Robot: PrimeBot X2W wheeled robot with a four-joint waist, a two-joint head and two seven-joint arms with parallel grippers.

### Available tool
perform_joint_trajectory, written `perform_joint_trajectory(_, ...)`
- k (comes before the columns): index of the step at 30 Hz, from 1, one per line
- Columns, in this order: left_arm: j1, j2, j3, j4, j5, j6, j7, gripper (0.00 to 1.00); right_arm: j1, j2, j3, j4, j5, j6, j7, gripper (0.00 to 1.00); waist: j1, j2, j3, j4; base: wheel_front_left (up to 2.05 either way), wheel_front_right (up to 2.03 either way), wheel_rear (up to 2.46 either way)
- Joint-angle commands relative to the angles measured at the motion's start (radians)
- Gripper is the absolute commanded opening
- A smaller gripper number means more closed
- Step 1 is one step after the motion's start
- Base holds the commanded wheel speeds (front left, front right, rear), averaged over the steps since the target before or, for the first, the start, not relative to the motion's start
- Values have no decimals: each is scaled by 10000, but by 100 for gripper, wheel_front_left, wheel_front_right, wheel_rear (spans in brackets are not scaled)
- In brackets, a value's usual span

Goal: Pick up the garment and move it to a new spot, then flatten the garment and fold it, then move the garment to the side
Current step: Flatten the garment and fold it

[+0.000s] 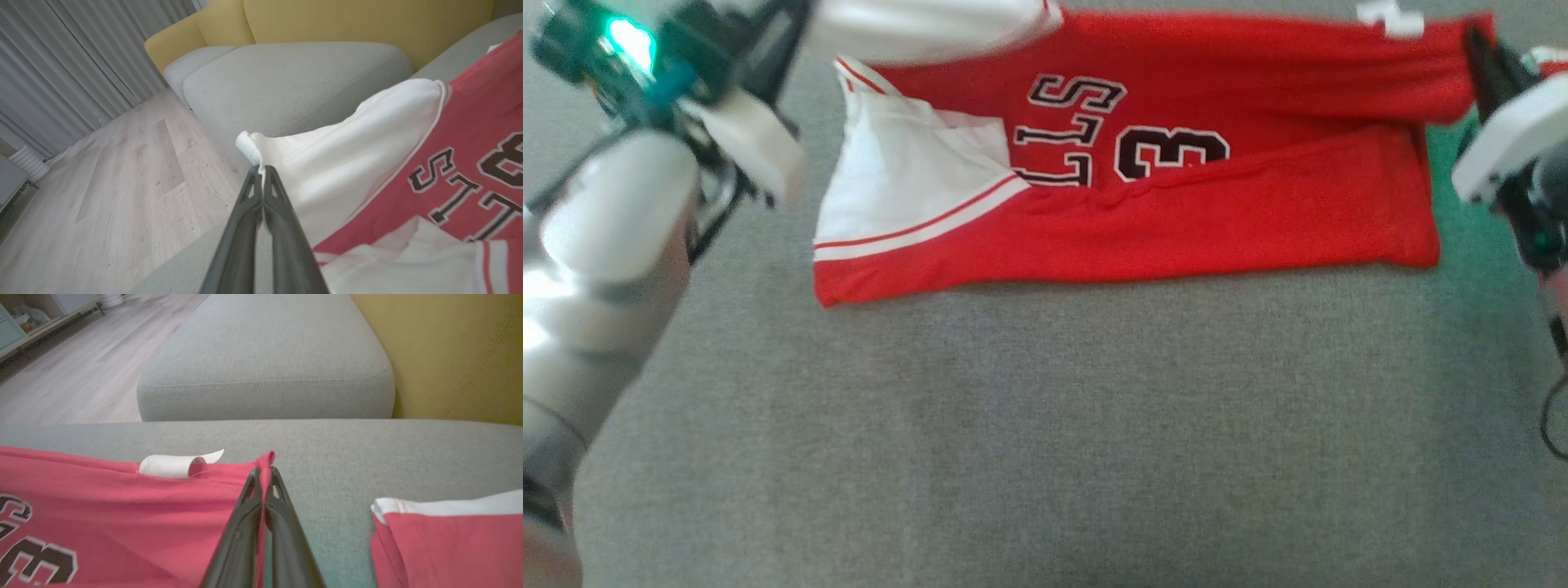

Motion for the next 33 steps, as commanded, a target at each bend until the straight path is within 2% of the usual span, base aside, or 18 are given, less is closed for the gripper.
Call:
perform_joint_trajectory(1, -220, 587, 257, -185, -88, 5, 76, 0, 230, -297, 196, -356, 225, -7, 83, 0, 2, 0, -284, 172, 0, 0, 0)
perform_joint_trajectory(9, 1188, 1283, -571, -1338, -271, -231, 1162, 0, 1447, -1323, 1474, -1219, 1626, -7, 1205, 0, 2, 0, -923, 321, 0, 0, 0)
perform_joint_trajectory(16, 2209, 1828, -996, -2588, -495, -186, 1861, 0, 2080, -2160, 2358, -2111, 2530, -7, 2232, 0, 2, 0, -1133, 297, 0, 0, 0)
perform_joint_trajectory(26, 2741, 2212, -1396, -3473, -518, -155, 2838, 0, 2355, -2576, 2991, -2594, 3062, -7, 3359, 0, 2, 0, -1105, 216, 0, 0, 0)
perform_joint_trajectory(33, 2683, 2294, -1496, -3615, -237, -45, 2958, 0, 2420, -2770, 3261, -2883, 3203, -7, 3758, 0, 2, 0, -1063, 190, 0, 0, 0)
